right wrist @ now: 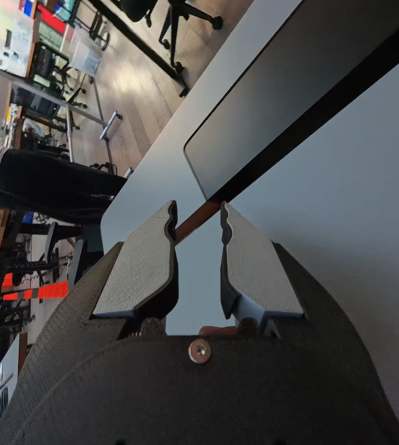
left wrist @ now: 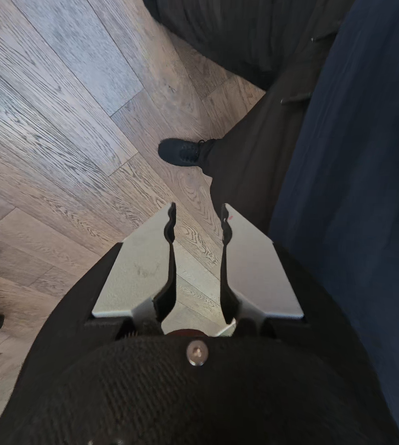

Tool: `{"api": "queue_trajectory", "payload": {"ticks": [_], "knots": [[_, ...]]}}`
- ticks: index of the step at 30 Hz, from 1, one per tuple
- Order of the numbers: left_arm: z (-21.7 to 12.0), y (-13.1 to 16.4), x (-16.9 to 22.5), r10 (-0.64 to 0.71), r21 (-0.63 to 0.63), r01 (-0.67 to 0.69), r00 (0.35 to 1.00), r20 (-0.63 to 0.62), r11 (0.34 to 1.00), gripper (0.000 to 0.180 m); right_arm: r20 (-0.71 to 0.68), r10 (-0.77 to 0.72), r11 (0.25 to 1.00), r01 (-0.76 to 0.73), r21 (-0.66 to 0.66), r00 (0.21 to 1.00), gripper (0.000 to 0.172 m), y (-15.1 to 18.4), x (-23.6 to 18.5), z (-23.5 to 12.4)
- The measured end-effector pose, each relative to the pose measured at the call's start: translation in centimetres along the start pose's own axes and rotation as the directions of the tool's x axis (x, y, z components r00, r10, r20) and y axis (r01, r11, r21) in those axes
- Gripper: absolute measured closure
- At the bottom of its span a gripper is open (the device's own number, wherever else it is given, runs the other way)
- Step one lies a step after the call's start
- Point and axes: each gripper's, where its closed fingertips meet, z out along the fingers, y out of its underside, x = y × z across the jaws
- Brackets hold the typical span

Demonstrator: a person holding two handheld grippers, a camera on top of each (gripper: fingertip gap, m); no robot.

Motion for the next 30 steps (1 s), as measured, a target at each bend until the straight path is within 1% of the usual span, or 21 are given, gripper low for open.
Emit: {"api": "queue_trajectory", "payload": {"ticks": [2,4,5,6,7,8,9,10,11,13,15,16,18,20,21,23,25,28,30], "knots": [[-0.6,-3.1,-2.0,-0.028,-0.014,0.028,1.000,0.007,0.999,0.146,-0.080,0.062,0.998,-0.060,0.029,0.995,0.134,-2.6,2.1,2.4],[-1.5,-7.1,-3.7,-0.046,-0.029,0.046,0.999,0.019,0.999,0.149,-0.252,0.082,0.997,-0.080,0.016,0.964,0.135,-4.1,5.5,4.5],[-2.2,-9.4,-4.4,-0.056,-0.040,0.057,0.998,0.033,0.998,0.149,-0.325,0.081,0.996,-0.085,0.001,0.942,0.148,-4.3,6.8,5.0],[-3.0,-11.9,-4.7,-0.068,-0.049,0.070,0.997,0.039,0.996,0.149,-0.367,0.086,0.996,-0.092,0.001,0.926,0.159,-4.7,7.4,5.2],[-4.0,-14.8,-4.4,-0.074,-0.049,0.075,0.997,0.022,0.996,0.149,-0.390,0.109,0.993,-0.114,0.011,0.914,0.157,-5.0,7.7,5.3],[-5.0,-18.2,-3.6,-0.058,-0.032,0.057,0.998,-0.023,0.998,0.149,-0.402,0.134,0.990,-0.140,0.016,0.906,0.156,-5.0,7.7,5.4],[-5.9,-21.6,-2.8,-0.012,-0.015,0.011,0.998,-0.069,1.000,0.150,-0.414,0.138,0.989,-0.144,0.018,0.900,0.154,-5.0,7.7,5.4],[-6.6,-24.4,-2.6,0.051,-0.016,-0.052,0.995,-0.089,0.999,0.150,-0.423,0.118,0.992,-0.126,0.007,0.898,0.152,-4.9,7.7,5.4],[-7.1,-26.8,-3.0,0.102,-0.038,-0.106,0.991,-0.082,0.994,0.151,-0.427,0.098,0.994,-0.113,-0.010,0.899,0.151,-4.7,7.6,5.3],[-7.4,-30.4,-4.1,0.128,-0.095,-0.136,0.988,-0.085,0.986,0.150,-0.395,0.131,0.989,-0.146,-0.008,0.909,0.155,-4.2,7.1,5.0],[-7.5,-32.7,-4.1,0.112,-0.150,-0.137,0.980,-0.162,0.979,0.149,-0.320,0.204,0.977,-0.214,0.003,0.925,0.157,-3.3,6.2,5.3],[-7.5,-33.4,-4.3,0.125,-0.181,-0.159,0.974,-0.188,0.970,0.149,-0.318,0.225,0.973,-0.228,0.027,0.921,0.156,-3.4,6.2,5.3],[-7.2,-34.3,-5.6,0.194,-0.248,-0.239,0.962,-0.191,0.939,0.149,-0.337,0.266,0.963,-0.266,0.048,0.903,0.163,-3.4,6.5,5.3],[-7.0,-35.2,-6.8,0.255,-0.296,-0.306,0.947,-0.198,0.905,0.149,-0.324,0.355,0.934,-0.347,0.083,0.877,0.160,-3.5,6.2,5.4],[-7.0,-35.9,-7.3,0.275,-0.302,-0.329,0.939,-0.207,0.895,0.149,-0.302,0.392,0.919,-0.386,0.083,0.869,0.152,-3.3,5.6,5.6],[-7.0,-37.6,-7.8,0.304,-0.291,-0.365,0.924,-0.233,0.884,0.150,-0.274,0.450,0.891,-0.450,0.069,0.850,0.142,-2.3,4.3,5.8],[-6.9,-39.2,-8.4,0.340,-0.278,-0.407,0.904,-0.260,0.870,0.151,-0.269,0.500,0.863,-0.500,0.076,0.823,0.142,-1.4,3.6,5.8],[-6.7,-41.1,-9.9,0.417,-0.261,-0.493,0.859,-0.296,0.830,0.153,-0.295,0.535,0.844,-0.511,0.162,0.791,0.142,-0.9,3.2,5.5],[-6.8,-42.3,-11.1,0.453,-0.242,-0.536,0.830,-0.326,0.809,0.152,-0.288,0.568,0.823,-0.539,0.178,0.771,0.140,-0.3,2.5,6.4]]}}
